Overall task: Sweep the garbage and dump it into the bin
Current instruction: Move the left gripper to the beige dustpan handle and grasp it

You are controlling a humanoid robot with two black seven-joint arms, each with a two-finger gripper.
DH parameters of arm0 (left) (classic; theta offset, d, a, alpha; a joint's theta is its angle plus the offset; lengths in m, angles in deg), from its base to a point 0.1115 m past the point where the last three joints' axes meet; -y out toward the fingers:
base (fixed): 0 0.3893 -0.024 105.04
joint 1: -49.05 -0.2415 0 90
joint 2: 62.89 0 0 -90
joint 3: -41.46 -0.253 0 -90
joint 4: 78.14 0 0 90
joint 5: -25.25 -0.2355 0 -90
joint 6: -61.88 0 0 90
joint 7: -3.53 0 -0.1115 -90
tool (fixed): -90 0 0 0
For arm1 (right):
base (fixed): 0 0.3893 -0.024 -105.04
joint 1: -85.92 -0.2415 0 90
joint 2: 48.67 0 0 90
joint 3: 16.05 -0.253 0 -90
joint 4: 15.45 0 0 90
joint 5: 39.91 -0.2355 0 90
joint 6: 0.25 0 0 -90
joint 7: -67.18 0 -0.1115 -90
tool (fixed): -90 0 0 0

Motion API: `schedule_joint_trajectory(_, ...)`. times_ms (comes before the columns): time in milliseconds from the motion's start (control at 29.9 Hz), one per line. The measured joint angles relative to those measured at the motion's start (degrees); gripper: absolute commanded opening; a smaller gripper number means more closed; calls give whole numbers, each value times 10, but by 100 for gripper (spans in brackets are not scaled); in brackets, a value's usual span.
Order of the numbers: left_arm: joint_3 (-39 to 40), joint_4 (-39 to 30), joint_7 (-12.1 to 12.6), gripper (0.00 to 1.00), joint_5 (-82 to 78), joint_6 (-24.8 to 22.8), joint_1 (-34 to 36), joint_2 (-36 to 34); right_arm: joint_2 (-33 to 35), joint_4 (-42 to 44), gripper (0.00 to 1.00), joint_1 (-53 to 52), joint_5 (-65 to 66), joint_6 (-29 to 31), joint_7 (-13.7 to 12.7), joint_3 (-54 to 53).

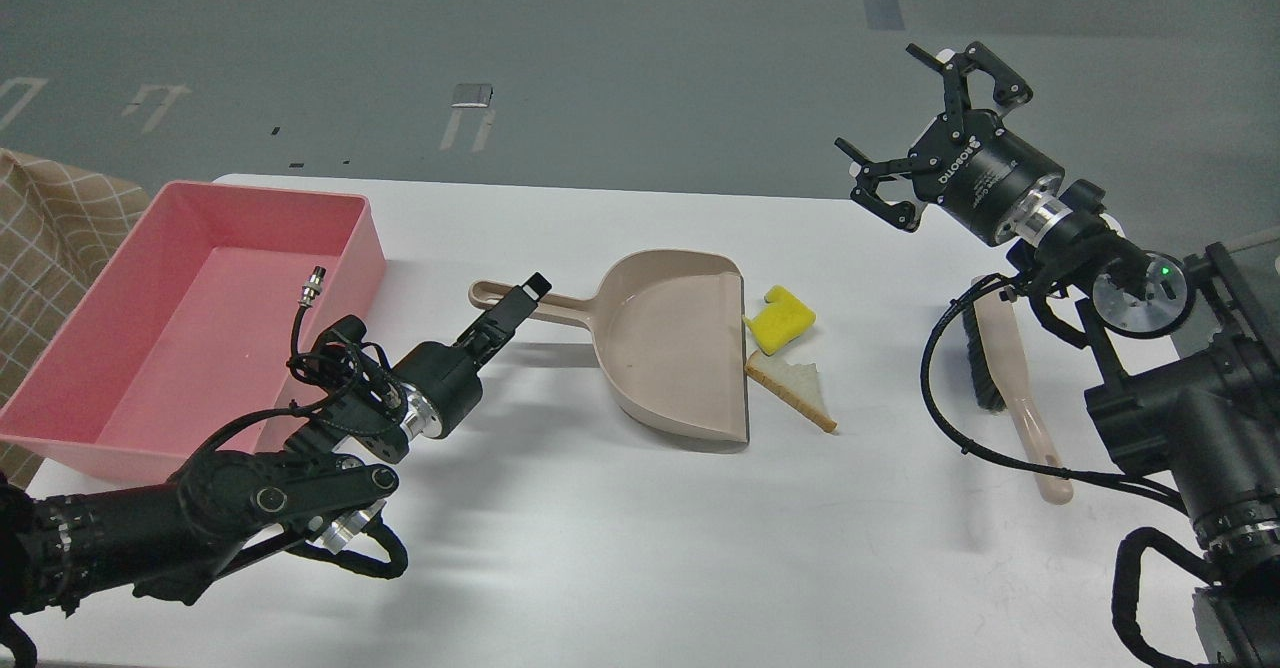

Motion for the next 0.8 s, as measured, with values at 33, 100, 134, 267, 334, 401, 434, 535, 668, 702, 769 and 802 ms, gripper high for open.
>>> schedule_joint_trajectory(33,0,6,0,98,0,0,0,4,0,0,100,0,0,0,0,0)
schedule_joint_trajectory(100,1,14,0,98,1,0,1,10,0,0,100,1,0,0,0,0)
schedule_joint_trajectory(134,1,16,0,98,2,0,1,12,-1,0,100,1,0,0,0,0)
schedule_joint_trajectory(267,2,28,0,97,12,0,1,23,-1,0,100,1,0,0,0,0)
schedule_joint_trajectory(334,2,41,0,96,17,0,1,32,-1,0,100,1,0,0,0,0)
schedule_joint_trajectory(401,2,52,0,96,21,0,1,40,-1,0,100,1,0,0,0,0)
schedule_joint_trajectory(434,2,56,0,93,22,0,1,42,-1,0,100,1,0,0,0,0)
schedule_joint_trajectory(535,2,62,0,87,28,0,1,46,-1,0,100,1,0,0,0,0)
schedule_joint_trajectory(668,1,64,0,58,37,0,1,47,-1,0,100,1,0,0,0,0)
schedule_joint_trajectory(702,1,64,0,56,38,0,1,47,-1,0,100,1,0,0,0,0)
schedule_joint_trajectory(769,1,64,0,48,39,0,1,48,-1,0,100,1,0,0,0,0)
schedule_joint_trajectory(802,1,64,0,42,40,0,1,48,-1,0,100,1,0,0,0,0)
